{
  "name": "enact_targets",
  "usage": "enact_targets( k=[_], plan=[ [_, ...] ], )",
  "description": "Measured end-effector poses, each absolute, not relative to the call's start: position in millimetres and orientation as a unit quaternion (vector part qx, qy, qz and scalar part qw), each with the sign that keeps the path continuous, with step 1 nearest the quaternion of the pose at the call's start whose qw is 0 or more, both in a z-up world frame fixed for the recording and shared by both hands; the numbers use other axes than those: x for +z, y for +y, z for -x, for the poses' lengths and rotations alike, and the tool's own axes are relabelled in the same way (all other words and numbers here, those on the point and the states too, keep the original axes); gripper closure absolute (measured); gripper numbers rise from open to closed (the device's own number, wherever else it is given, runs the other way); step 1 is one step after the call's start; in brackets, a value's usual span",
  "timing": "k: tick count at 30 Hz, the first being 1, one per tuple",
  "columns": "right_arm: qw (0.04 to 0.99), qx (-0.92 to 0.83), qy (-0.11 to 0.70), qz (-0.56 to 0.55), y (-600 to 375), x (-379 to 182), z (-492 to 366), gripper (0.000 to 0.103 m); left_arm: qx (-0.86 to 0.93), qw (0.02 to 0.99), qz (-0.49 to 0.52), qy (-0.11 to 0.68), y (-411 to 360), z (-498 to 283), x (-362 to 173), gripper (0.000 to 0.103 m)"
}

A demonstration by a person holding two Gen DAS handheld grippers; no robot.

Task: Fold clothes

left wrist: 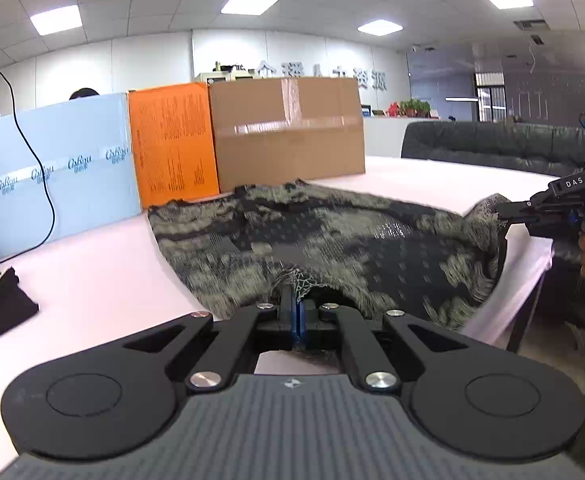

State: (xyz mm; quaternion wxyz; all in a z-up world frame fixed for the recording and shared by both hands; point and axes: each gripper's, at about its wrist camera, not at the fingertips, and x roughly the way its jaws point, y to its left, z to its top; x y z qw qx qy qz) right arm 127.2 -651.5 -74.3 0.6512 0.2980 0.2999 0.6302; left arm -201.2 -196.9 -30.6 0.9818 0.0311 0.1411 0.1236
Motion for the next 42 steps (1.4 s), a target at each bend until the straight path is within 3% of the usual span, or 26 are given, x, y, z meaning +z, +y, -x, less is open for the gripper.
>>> enact_targets(
  k=[11,14,16,17,18,19,20,21,24,27,33,42],
  plan=[
    [0.669,0.612,0.292,-0.305,-525.3,19.2,-251.1,0.1,0.17,0.975,-0.097,0.103,-101.8,74.6,64.6,0.102],
    [0.688,0.583,0.32,-0.292,-480.0,22.6,-295.6,0.1,0.185,0.968,-0.086,0.143,-69.1,9.6,64.7,0.101],
    [0.705,0.552,0.345,-0.281,-451.2,12.8,-326.8,0.095,0.204,0.957,-0.073,0.191,-47.8,-33.6,48.5,0.097],
    [0.707,0.542,0.351,-0.288,-443.2,4.3,-339.9,0.092,0.223,0.95,-0.063,0.211,-37.1,-51.8,37.3,0.09],
    [0.708,0.532,0.357,-0.296,-435.7,-4.6,-352.8,0.069,0.242,0.942,-0.049,0.228,-26.6,-66.2,25.6,0.07],
    [0.709,0.522,0.363,-0.304,-428.2,-13.5,-365.7,0.03,0.26,0.934,-0.03,0.241,-16.5,-77.2,13.5,0.057],
    [0.707,0.519,0.353,-0.325,-425.7,-21.5,-374.4,0.018,0.274,0.929,-0.01,0.247,-8.1,-83.7,2.4,0.038],
    [0.702,0.526,0.337,-0.342,-424.5,-29.1,-380.1,0.015,0.28,0.929,0.01,0.242,-1.6,-84.0,-8.3,0.033],
    [0.687,0.541,0.321,-0.363,-422.2,-47.1,-391.6,0.014,0.265,0.928,0.067,0.251,12.4,-81.3,-30.2,0.026],
    [0.711,0.552,0.313,-0.303,-422.2,-40.4,-390.0,0.013,0.273,0.927,0.073,0.246,13.0,-75.9,-25.9,0.02],
    [0.755,0.558,0.304,-0.165,-407.7,-29.6,-367.7,0.005,0.303,0.919,-0.007,0.252,-8.7,-75.9,-22.4,0.019],
    [0.785,0.531,0.298,-0.118,-411.6,-20.7,-352.7,0.003,0.331,0.907,-0.038,0.257,-19.5,-79.0,-23.6,0.019]
  ],
)
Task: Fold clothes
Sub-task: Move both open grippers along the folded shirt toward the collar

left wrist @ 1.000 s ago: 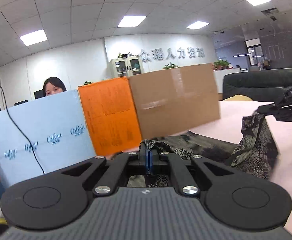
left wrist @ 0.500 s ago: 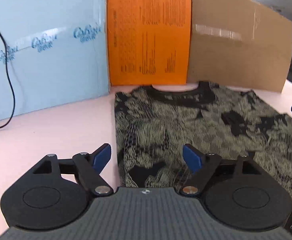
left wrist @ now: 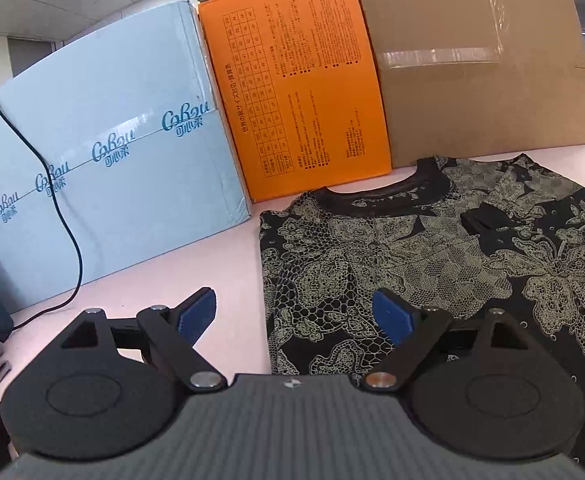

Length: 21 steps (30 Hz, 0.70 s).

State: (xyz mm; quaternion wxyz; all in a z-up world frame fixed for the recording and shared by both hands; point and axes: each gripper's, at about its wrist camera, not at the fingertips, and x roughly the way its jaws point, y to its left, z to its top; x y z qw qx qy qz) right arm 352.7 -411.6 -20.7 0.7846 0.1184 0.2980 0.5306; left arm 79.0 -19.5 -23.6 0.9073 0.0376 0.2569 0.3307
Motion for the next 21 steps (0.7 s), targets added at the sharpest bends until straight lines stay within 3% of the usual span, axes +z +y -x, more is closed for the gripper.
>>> enact_targets(
  k=[5,14,21],
  plan=[
    [0.77,0.563,0.267,-0.139,-431.6,-5.7,-324.2,0.0,0.338,0.903,-0.038,0.261,-18.5,-79.0,-26.0,0.018],
    [0.712,0.6,0.348,-0.11,-434.2,-16.1,-274.9,0.0,0.34,0.899,-0.037,0.273,-18.3,-82.9,-30.3,0.017],
    [0.76,0.557,0.314,-0.116,-453.4,-8.0,-290.7,0.0,0.341,0.898,-0.031,0.276,-16.9,-83.5,-31.1,0.014]
  ],
)
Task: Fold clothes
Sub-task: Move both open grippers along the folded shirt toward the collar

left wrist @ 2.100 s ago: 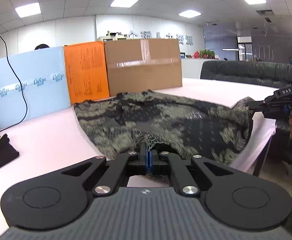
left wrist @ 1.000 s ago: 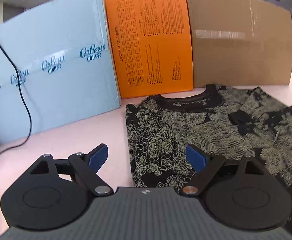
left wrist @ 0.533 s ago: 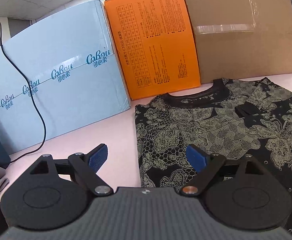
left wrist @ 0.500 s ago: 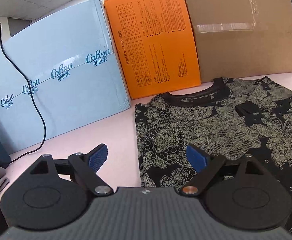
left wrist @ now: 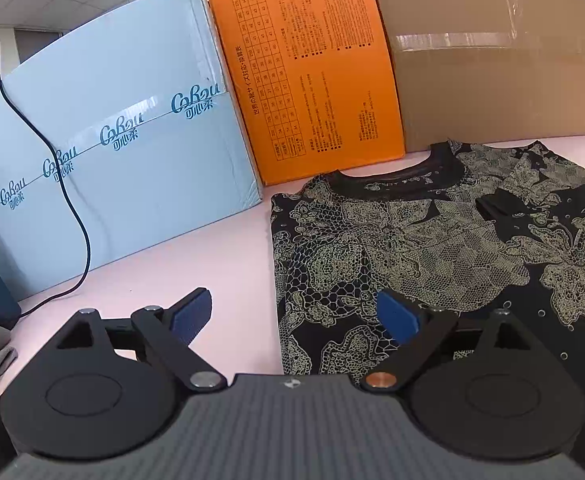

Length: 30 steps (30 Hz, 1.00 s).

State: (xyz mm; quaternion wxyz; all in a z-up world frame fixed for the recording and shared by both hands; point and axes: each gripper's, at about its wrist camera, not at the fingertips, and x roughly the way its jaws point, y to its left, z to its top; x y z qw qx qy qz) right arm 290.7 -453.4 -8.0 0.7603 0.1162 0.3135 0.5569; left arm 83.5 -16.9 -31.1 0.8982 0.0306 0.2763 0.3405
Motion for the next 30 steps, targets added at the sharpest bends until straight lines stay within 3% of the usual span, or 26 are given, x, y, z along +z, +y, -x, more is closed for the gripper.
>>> enact_targets(
  k=[4,8,17,23,30],
  plan=[
    [0.797,0.476,0.343,-0.144,-465.2,-15.4,-334.8,0.0,0.339,0.902,-0.021,0.266,-11.2,-76.6,-23.1,0.014],
    [0.764,0.495,0.35,-0.222,-484.2,-36.4,-356.6,0.0,0.331,0.912,0.054,0.235,12.3,-54.2,-6.2,0.012],
    [0.715,0.575,0.379,-0.12,-476.1,-28.0,-312.4,0.0,0.201,0.924,0.192,0.264,27.7,14.7,0.6,0.01],
    [0.66,0.599,0.434,-0.131,-489.3,-24.6,-292.7,0.0,0.166,0.913,0.212,0.306,5.1,37.7,-16.2,0.009],
    [0.646,0.61,0.437,-0.139,-483.8,-26.5,-284.5,0.0,0.155,0.918,0.189,0.314,-13.8,27.4,-17.9,0.0]
  ],
)
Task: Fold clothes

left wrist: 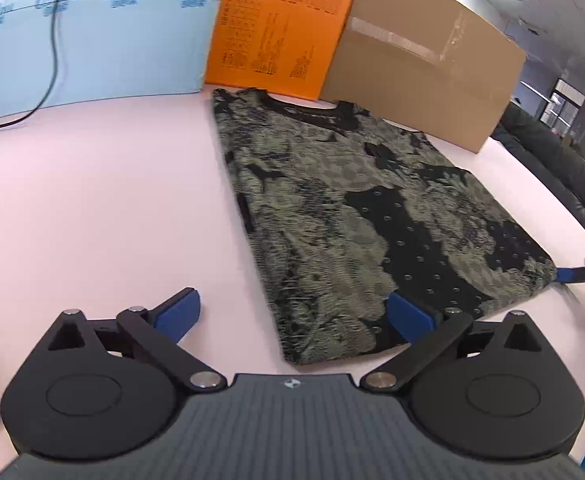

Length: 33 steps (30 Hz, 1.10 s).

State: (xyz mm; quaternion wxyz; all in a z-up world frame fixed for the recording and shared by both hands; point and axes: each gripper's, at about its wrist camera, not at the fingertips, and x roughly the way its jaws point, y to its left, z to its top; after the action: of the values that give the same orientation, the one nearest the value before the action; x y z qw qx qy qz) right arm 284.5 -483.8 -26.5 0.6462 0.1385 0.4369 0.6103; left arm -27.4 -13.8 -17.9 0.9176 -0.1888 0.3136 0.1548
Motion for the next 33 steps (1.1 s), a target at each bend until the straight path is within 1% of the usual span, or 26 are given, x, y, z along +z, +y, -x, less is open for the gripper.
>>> enact_targets(
  k=[6,7,8,9,10,11,12,13,15,17,25,27,28,29,30,31,32,33],
  plan=[
    [0.671,0.601,0.408,-0.146,-449.1,-32.1,-299.0,0.0,0.182,0.922,0.134,0.313,-19.3,-7.1,-25.0,0.001],
    [0.678,0.597,0.402,-0.149,-447.2,-32.8,-300.0,0.003,0.189,0.923,0.128,0.309,-20.4,-7.0,-25.5,0.003],
    [0.689,0.589,0.398,-0.143,-445.6,-33.2,-298.5,0.007,0.2,0.923,0.119,0.305,-23.0,-6.5,-25.4,0.016],
    [0.696,0.586,0.393,-0.132,-444.7,-33.1,-296.0,0.02,0.21,0.924,0.11,0.301,-25.8,-5.2,-24.4,0.039],
    [0.697,0.58,0.402,-0.13,-444.7,-35.8,-296.5,0.045,0.217,0.924,0.102,0.296,-27.4,-3.5,-23.2,0.054],
    [0.697,0.573,0.411,-0.128,-444.7,-38.9,-297.4,0.061,0.219,0.925,0.102,0.292,-27.0,-1.9,-21.8,0.084],
    [0.697,0.566,0.421,-0.127,-444.8,-42.0,-298.3,0.089,0.217,0.926,0.11,0.289,-24.5,-0.4,-20.9,0.096],
    [0.7,0.559,0.426,-0.124,-445.1,-43.6,-298.4,0.095,0.216,0.926,0.116,0.288,-22.3,0.8,-20.8,0.097],
    [0.706,0.557,0.422,-0.111,-444.6,-41.8,-295.0,0.096,0.214,0.926,0.118,0.288,-21.1,2.1,-20.2,0.099],
    [0.703,0.562,0.423,-0.106,-445.9,-40.6,-290.9,0.096,0.211,0.926,0.111,0.291,-24.4,2.9,-18.7,0.1],
    [0.677,0.578,0.441,-0.111,-458.5,-40.2,-281.8,0.096,0.206,0.925,0.101,0.302,-28.7,11.0,-14.6,0.1],
    [0.684,0.577,0.435,-0.101,-461.4,-36.4,-280.7,0.093,0.206,0.925,0.09,0.305,-28.2,12.2,-14.5,0.1],
    [0.686,0.58,0.428,-0.099,-463.5,-34.2,-281.7,0.087,0.206,0.925,0.083,0.307,-27.8,12.6,-14.5,0.096],
    [0.688,0.582,0.422,-0.096,-465.6,-31.9,-282.6,0.067,0.21,0.925,0.074,0.31,-27.0,13.1,-14.4,0.082],
    [0.692,0.58,0.415,-0.11,-470.0,-29.4,-285.8,0.035,0.22,0.922,0.063,0.313,-25.3,14.0,-14.3,0.04],
    [0.702,0.571,0.407,-0.124,-474.9,-26.2,-290.2,0.009,0.236,0.917,0.055,0.318,-22.3,15.1,-14.8,0.012],
    [0.715,0.558,0.401,-0.128,-478.8,-23.9,-295.8,0.006,0.248,0.914,0.051,0.318,-18.1,17.1,-15.9,0.003],
    [0.725,0.545,0.401,-0.124,-480.2,-23.2,-302.0,0.007,0.251,0.911,0.053,0.322,-12.5,18.2,-17.7,0.003]
  ],
)
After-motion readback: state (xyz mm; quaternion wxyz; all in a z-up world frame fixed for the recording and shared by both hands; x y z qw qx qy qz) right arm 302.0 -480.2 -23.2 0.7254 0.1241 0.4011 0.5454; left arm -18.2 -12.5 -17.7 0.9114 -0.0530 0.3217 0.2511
